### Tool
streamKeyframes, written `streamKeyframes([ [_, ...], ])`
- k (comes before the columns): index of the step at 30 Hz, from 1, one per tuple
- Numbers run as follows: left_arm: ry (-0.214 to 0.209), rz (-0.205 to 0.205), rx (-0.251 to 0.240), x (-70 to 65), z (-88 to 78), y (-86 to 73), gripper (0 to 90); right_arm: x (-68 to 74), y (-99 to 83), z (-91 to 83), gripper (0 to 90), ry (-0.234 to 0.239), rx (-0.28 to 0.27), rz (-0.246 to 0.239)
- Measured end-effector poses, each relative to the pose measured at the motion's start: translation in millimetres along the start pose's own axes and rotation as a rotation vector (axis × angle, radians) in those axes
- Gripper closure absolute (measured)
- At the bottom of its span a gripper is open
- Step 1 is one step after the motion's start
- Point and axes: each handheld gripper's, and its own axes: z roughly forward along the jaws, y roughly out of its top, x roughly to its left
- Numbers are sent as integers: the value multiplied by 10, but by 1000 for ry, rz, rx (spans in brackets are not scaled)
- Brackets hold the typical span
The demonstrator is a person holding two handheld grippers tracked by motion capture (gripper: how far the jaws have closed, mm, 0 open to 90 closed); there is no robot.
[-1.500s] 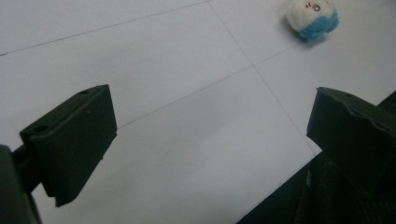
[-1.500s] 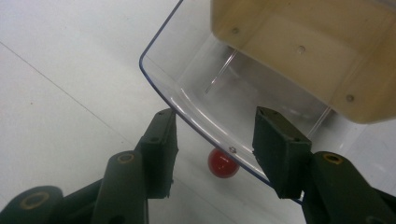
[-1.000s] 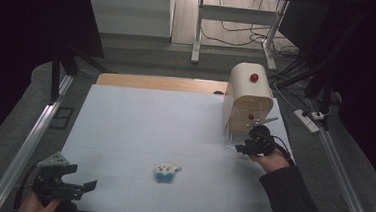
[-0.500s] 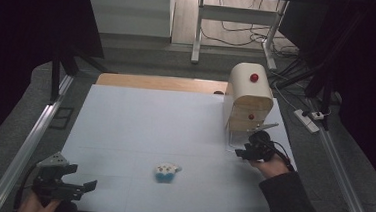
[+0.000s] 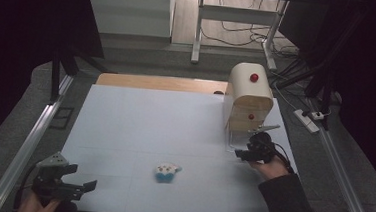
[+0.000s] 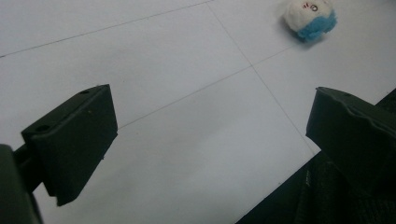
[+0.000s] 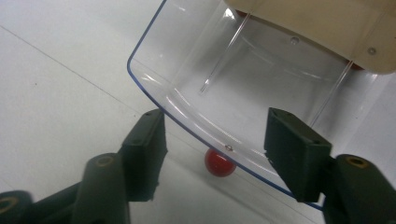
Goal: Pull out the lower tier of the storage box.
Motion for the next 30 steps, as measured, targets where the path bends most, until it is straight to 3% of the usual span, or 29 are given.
streamKeyframes([
  [12,-21,3,-4,5,-7,-1,22,20,8,-2,174,6,-13,49],
  [30,-61,15,-8,14,-13,-3,23,102,9,-54,86,17,-36,30],
])
